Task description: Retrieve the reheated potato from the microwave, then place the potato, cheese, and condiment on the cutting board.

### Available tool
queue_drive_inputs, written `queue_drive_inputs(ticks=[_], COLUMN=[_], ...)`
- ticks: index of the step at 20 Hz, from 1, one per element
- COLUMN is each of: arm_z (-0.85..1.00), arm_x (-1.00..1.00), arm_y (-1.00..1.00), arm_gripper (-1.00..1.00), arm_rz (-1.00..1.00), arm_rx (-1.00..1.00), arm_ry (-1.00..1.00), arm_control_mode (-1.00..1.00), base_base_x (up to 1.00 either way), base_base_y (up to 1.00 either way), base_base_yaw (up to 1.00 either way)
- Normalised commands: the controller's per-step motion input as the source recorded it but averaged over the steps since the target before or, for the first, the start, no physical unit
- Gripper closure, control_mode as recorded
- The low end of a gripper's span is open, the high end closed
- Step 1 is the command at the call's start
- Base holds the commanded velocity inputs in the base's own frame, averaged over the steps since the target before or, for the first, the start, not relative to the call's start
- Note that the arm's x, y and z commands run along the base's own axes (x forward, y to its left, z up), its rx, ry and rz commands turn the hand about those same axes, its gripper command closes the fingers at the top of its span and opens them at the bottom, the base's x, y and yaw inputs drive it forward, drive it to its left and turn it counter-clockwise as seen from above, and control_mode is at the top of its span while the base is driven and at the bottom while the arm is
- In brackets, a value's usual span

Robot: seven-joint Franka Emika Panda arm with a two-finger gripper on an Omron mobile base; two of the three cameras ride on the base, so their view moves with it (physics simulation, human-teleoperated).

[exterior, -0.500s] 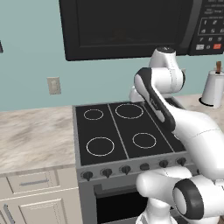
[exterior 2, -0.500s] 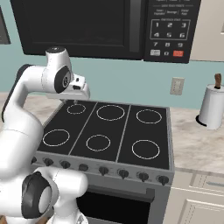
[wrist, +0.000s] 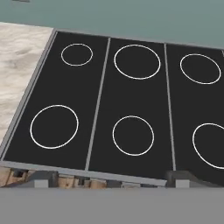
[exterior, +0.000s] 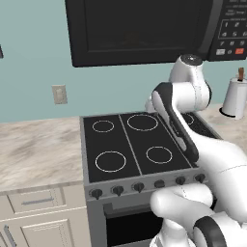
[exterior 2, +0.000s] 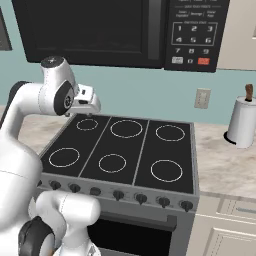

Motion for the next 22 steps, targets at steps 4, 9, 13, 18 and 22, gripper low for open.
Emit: queue_drive_inputs(ticks=[4, 9, 13, 18, 22], arm_z=[0.06, 0.24, 0.31, 0.41, 0.40], arm_x=[-0.29, -0.20, -0.11, -0.07, -0.10], arm_y=[-0.13, -0.23, -0.27, -0.24, -0.31], arm_gripper=[-1.00, -1.00, -1.00, -1.00, -1.00], arm_rz=[0.00, 0.00, 0.00, 0.00, -0.04], arm_rx=[0.00, 0.00, 0.00, 0.00, 0.02], arm_ry=[-0.35, -0.25, -0.10, -0.06, 0.00], arm_control_mode=[-1.00, -1.00, -1.00, -1.00, -1.00], base_base_x=[0.00, 0.00, 0.00, 0.00, 0.00], base_base_y=[0.00, 0.00, 0.00, 0.00, 0.00], base_base_yaw=[0.00, 0.00, 0.00, 0.00, 0.00])
